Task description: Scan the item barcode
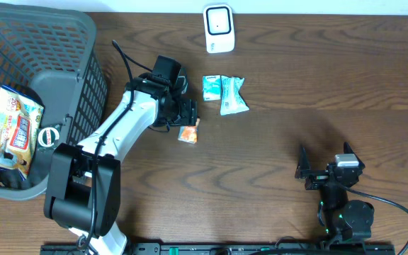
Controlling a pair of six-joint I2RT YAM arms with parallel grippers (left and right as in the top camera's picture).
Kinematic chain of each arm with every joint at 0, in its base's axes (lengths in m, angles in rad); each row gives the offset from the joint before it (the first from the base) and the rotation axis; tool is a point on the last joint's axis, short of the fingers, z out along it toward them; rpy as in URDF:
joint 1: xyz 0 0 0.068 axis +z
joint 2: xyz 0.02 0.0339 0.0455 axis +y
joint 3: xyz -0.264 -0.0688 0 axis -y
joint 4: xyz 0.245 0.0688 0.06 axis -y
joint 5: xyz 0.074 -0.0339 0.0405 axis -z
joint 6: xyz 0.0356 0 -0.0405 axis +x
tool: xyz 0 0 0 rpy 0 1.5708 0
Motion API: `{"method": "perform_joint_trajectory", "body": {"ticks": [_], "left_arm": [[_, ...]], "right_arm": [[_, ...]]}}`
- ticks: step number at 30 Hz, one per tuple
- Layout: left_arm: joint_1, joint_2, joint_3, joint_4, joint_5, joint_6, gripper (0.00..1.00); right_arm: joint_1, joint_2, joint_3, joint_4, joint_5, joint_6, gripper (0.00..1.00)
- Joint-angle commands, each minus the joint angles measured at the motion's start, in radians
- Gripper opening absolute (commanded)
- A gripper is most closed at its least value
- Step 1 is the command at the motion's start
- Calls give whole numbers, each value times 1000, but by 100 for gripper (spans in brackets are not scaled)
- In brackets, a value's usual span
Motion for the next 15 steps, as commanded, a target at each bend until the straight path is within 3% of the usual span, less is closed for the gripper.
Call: {"method": "perform_joint_trajectory", "body": {"ticks": [1,11,15], "left_arm": [[0,-18,39,-10,-14,14,82],[62,-156,113,-60,-92,13,79],[78,-146,102,-68,-92,-60,79]], "right_arm": [[6,-5,-2,-5,1,7,99],[6,-5,-2,-5,1,7,99],[6,-5,-2,-5,1,7,99]]}}
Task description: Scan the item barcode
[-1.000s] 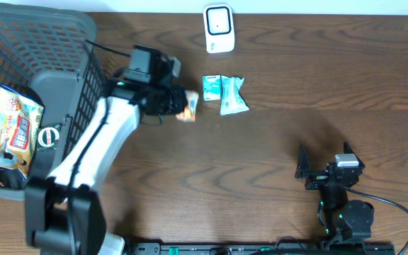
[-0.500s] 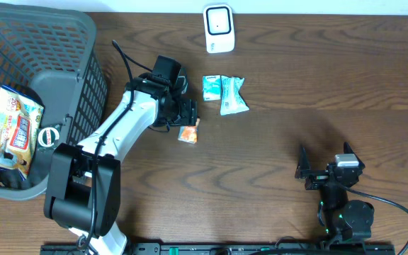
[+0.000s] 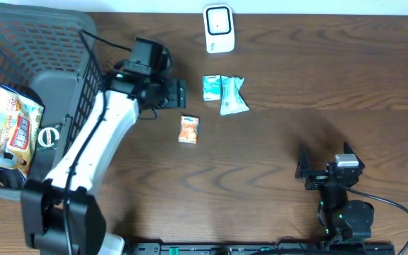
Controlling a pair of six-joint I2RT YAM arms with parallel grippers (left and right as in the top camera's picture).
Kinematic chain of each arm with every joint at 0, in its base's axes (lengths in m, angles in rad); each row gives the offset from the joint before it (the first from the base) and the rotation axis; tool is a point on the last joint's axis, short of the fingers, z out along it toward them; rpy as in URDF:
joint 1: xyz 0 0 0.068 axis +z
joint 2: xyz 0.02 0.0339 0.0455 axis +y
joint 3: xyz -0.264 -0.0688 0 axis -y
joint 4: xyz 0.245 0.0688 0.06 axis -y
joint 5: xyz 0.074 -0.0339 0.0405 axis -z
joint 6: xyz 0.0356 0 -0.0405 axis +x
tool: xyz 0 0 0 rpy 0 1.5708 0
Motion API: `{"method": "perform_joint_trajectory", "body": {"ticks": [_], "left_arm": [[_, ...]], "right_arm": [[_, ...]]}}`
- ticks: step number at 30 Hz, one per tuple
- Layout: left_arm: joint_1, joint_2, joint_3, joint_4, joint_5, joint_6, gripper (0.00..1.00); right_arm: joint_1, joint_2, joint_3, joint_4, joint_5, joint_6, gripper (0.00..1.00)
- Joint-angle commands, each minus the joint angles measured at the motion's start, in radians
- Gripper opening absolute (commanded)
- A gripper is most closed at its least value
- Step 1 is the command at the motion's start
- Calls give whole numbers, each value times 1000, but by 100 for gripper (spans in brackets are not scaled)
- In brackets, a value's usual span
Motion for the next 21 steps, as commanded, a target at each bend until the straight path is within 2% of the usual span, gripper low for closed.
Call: {"method": "perform_joint_trajectory", "body": {"ticks": [1,15,18,21], "left_arm": [[9,22,-5,-19,-30,-55,79],[8,170,-47,-103,32,-44,79],[8,195,-47,-124,33,-42,87],[8,212,-47,-126,33,-37,88]], "right_arm": [[6,-5,-2,-5,1,7,99],[6,-5,-2,-5,1,7,99],[6,-5,-2,-5,1,7,99],[6,-5,-2,-4,1,7,99]]}}
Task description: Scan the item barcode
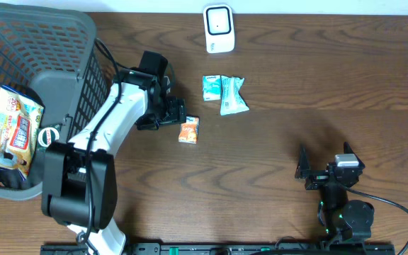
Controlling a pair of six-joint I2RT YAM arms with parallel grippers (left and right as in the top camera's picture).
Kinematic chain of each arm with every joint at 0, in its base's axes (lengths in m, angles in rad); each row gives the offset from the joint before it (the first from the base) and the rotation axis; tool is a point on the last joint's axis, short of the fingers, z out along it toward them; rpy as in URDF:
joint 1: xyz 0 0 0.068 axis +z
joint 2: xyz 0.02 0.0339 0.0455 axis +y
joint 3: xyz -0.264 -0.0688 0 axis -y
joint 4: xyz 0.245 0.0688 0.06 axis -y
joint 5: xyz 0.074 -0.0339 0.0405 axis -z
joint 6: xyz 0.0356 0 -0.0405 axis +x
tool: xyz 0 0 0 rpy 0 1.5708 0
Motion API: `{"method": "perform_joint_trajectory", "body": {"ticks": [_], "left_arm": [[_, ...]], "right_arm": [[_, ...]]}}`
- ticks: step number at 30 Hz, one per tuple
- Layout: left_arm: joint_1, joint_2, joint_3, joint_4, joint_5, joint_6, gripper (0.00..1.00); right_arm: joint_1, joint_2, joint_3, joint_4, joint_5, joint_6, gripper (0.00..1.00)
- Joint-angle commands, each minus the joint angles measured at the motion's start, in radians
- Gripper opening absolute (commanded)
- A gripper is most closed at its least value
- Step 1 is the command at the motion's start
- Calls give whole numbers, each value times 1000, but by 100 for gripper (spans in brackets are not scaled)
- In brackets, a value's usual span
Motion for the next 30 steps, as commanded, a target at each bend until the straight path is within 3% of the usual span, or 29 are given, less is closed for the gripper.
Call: {"method": "perform_joint_trajectory", "body": {"ticks": [1,7,11,19,21,24,26,27,28,30], "left_arm": [[1,28,-11,-2,12,23,88],[-3,32,-26,5,19,71,88],[-6,32,-52,38,146,157,88],[-7,34,-128,165,138,156,87],[-5,35,-151,203,118,156,93],[-6,42,-161,230,113,144,93],[-6,44,-161,230,113,145,80],[-6,45,-161,230,113,145,65],[-6,45,-161,230,113,145,57],[-6,45,-161,230,113,145,54]], "right_arm": [[6,-5,-2,-5,1,7,99],[6,-5,-2,-5,1,7,99],[6,-5,-2,-5,1,7,99],[6,-5,-2,-5,1,7,99],[6,-5,-2,-5,1,7,99],[6,-5,-2,-5,1,7,99],[6,-5,-2,-5,1,7,99],[6,-5,-2,-5,1,7,99],[6,-5,-2,-5,1,7,99],[6,-5,-2,-5,1,7,99]]}}
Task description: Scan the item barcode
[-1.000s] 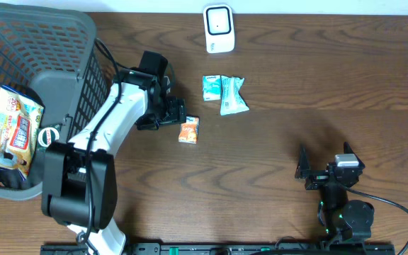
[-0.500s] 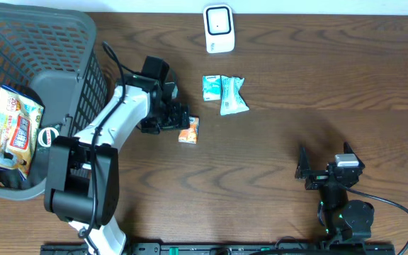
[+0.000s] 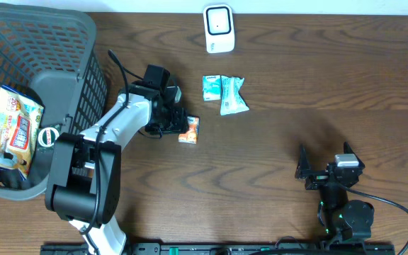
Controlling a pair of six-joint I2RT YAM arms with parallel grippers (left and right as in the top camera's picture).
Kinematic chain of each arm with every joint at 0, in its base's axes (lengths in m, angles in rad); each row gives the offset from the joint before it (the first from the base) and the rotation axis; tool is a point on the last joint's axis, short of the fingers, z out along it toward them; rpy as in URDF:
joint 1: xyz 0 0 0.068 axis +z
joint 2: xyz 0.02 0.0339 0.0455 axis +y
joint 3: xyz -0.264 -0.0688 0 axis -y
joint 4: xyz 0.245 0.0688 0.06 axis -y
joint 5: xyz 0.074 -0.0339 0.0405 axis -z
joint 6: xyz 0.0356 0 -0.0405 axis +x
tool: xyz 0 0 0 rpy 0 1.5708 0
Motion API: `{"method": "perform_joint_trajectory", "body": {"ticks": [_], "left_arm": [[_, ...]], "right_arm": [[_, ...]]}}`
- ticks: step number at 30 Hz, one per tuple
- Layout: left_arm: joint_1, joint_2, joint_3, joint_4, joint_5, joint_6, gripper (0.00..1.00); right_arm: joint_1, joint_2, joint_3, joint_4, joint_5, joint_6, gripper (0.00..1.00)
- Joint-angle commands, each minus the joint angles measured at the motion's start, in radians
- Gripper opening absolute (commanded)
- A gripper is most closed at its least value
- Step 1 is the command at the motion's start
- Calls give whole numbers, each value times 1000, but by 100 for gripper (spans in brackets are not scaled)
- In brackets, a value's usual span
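Observation:
A small orange snack packet (image 3: pixel 189 130) lies flat on the wooden table. My left gripper (image 3: pixel 178 119) sits low at the packet's left edge, its fingers open and nothing held; whether they touch the packet cannot be told. The white barcode scanner (image 3: pixel 218 28) stands at the table's far edge, up and to the right of the packet. My right gripper (image 3: pixel 303 164) rests open near the front right, far from both.
Two teal packets (image 3: pixel 224 93) lie between the orange packet and the scanner. A grey mesh basket (image 3: pixel 83 78) fills the left side, with a wipes pack (image 3: pixel 13 131) and a small round item (image 3: pixel 47 137) inside.
My left gripper has moved a little right and toward the front, from just up-left of the orange packet to its left edge. Packet, scanner and right arm are unchanged.
At first my left gripper was over the orange packet. Then it stood back up and to the left, open, with the packet lying bare on the table. After that it was closer again, and now it is at the packet's left edge.

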Motion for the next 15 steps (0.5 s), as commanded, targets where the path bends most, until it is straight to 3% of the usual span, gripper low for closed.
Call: {"method": "perform_joint_trajectory", "body": {"ticks": [1,15], "left_arm": [[0,16,-9,0,-5,5,54],[0,16,-80,59,78,6,54]], "right_arm": [[6,-5,-2,-5,1,7,99],[6,-5,-2,-5,1,7,99]]}}
